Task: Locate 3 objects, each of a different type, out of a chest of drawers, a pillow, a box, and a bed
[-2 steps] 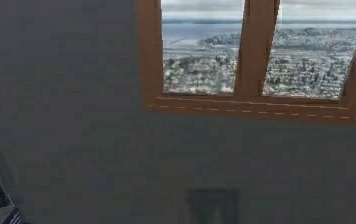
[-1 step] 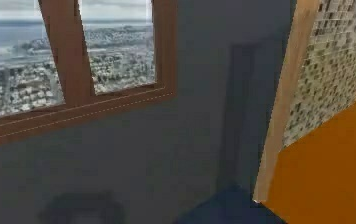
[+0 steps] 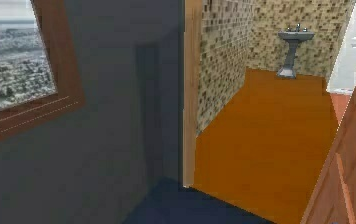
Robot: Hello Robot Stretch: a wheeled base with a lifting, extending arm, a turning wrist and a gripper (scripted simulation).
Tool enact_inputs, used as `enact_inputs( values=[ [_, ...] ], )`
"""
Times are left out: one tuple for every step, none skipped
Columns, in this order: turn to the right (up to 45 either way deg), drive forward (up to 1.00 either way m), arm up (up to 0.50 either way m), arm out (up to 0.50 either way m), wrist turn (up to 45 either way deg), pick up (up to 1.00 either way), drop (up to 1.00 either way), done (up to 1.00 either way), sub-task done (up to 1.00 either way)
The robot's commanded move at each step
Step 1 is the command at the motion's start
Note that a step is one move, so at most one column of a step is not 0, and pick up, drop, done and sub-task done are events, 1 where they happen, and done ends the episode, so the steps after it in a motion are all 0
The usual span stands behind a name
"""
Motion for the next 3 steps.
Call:
enact_inputs(
  values=[
    [0.0, 0.80, 0.00, 0.00, 0.0, 0.00, 0.00, 0.00, 0.00],
    [45.0, 0.00, 0.00, 0.00, 0.0, 0.00, 0.00, 0.00, 0.00],
    [0.0, 1.00, 0.00, 0.00, 0.0, 0.00, 0.00, 0.00, 0.00]
  ],
)
